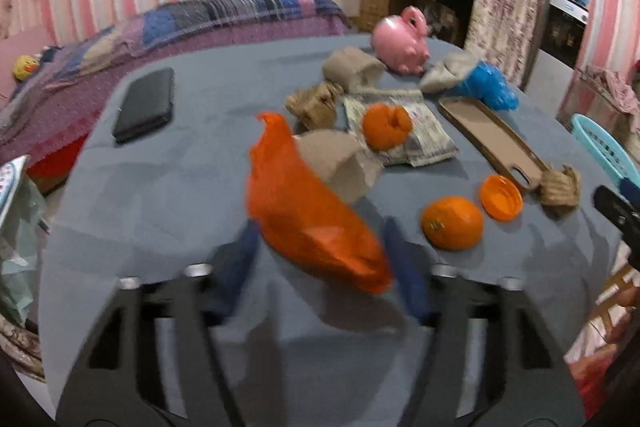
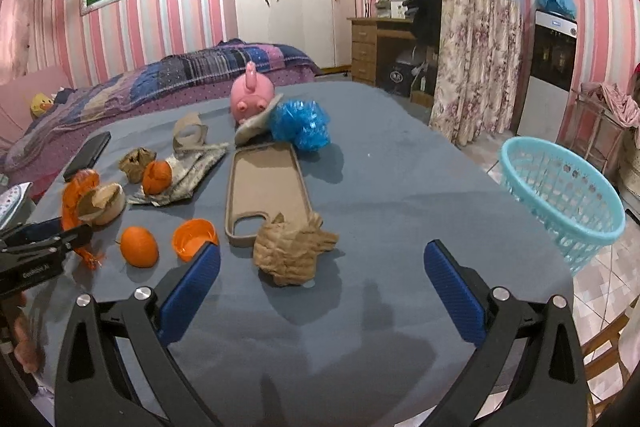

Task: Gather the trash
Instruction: 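Grasp the crumpled brown paper with the right gripper while the left grasps the orange bag, then carry the brown paper and orange bag over the blue basket with both grippers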

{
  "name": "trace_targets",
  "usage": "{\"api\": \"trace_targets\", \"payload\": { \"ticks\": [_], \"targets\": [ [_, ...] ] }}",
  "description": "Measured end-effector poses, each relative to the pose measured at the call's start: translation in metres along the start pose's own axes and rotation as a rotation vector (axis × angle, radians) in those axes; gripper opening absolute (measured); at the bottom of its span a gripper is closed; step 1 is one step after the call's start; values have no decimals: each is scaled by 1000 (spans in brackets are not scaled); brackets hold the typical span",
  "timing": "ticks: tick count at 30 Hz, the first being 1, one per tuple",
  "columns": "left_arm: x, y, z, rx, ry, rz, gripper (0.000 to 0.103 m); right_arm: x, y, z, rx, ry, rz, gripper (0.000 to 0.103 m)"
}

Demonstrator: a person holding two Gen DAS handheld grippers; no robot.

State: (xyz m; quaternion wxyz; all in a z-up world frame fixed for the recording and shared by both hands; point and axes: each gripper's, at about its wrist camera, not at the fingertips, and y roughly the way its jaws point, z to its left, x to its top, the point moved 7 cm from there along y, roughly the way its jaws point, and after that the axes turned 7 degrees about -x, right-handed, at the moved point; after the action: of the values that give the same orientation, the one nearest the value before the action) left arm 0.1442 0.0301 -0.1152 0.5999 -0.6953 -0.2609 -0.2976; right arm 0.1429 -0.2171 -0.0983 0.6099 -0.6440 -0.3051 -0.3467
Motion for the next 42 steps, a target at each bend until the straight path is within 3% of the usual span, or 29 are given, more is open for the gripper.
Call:
{"api": "trace_targets", "payload": {
  "ticks": [2,4,8,16,18,20,23,34,42],
  "targets": [
    [-3,-5,0,-20,3,4,41,-5,6,3,-2,-17,35,99],
    [-4,-10,2,-15,13,3,23,-9,11,2,-5,-3,51,99],
    [-5,-20,11,8,23,-2,10,-10,16,-2,-15,4,39,99],
    [8,-39,35,59,-15,-52,9,-2,32,7,9,-35,54,98],
    [12,-42,39,72,-17,-64,9,-5,38,14,22,-65,73,87],
    [18,-44,41,83,-21,-72,9,-9,46,21,52,-88,104,60],
    [26,-47,39,94,-16,-84,9,-9,45,24,75,-92,102,37],
    [73,-56,4,98,32,-144,9,31,22,-15,100,-70,-1,35],
    [105,-39,-60,35,107,-162,9,68,27,-97,10,-24,-59,35]
  ]
}}
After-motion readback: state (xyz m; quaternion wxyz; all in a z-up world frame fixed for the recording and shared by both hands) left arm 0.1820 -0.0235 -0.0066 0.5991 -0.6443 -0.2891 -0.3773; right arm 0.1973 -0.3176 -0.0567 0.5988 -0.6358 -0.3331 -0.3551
